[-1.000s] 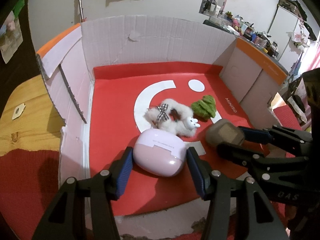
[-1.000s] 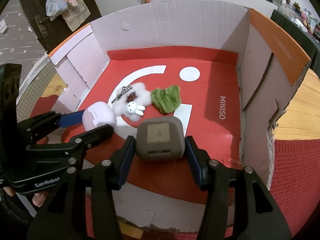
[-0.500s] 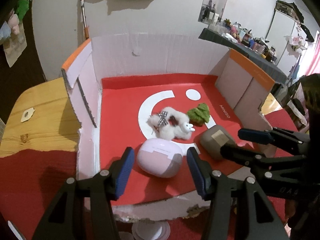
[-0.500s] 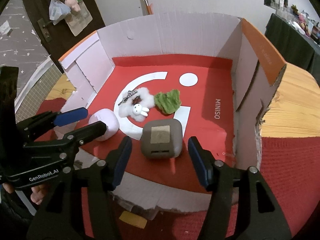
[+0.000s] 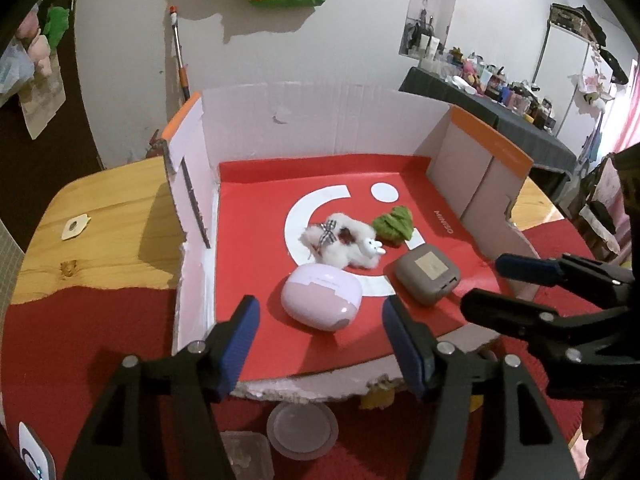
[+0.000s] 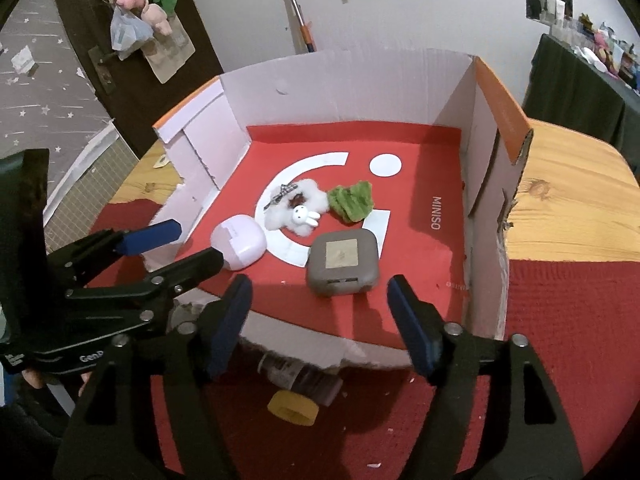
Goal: Organize objects
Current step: 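Lower and release the grey case with the right tool while the left tool releases the pink case, then withdraw both open tools from the box toward the items on the mat, then grasp the green leafy plush with the left tool while the right tool grasps the clear plastic container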
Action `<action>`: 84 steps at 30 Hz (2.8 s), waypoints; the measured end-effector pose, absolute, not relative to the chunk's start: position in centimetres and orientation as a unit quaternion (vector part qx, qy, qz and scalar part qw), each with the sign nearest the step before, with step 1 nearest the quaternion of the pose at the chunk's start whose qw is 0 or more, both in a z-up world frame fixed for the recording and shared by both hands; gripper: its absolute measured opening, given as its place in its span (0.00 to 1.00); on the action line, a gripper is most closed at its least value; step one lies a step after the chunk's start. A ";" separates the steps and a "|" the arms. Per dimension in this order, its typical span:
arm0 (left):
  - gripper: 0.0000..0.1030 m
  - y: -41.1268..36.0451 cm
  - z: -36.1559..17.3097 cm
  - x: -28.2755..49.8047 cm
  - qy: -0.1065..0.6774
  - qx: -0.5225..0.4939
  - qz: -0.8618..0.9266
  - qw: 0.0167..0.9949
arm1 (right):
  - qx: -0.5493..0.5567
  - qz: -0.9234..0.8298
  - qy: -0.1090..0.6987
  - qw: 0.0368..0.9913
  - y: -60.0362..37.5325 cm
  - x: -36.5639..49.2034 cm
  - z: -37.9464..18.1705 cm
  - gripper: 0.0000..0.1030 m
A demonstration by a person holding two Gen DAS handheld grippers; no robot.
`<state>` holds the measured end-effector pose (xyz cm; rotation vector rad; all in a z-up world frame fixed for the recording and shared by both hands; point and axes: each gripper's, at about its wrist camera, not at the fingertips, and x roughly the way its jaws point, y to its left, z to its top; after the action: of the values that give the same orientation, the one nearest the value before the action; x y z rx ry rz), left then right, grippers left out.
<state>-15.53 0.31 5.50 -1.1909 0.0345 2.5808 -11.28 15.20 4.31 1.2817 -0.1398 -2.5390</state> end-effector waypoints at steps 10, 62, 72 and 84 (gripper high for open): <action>0.78 -0.5 6.1 -13.7 0.000 -0.402 0.904 0.144 | 0.426 -0.893 -0.045 0.137 15.0 -9.2 5.6 0.87; 0.50 -2.6 4.0 -5.7 -0.013 -0.417 0.894 0.163 | 0.397 -0.909 -0.037 0.125 13.4 -0.9 3.7 0.39; 0.34 -4.7 3.0 -5.9 -0.036 -0.431 0.890 0.146 | 0.421 -0.898 -0.049 0.122 13.2 -1.2 1.6 0.39; 0.34 -6.2 3.3 -5.2 -0.044 -0.427 0.893 0.131 | 0.433 -0.893 -0.055 0.111 13.5 -1.4 0.7 0.39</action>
<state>-5.17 -6.17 3.32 -1.2407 -0.1282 2.5940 -1.37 13.49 0.74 1.2710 -0.1611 -2.6220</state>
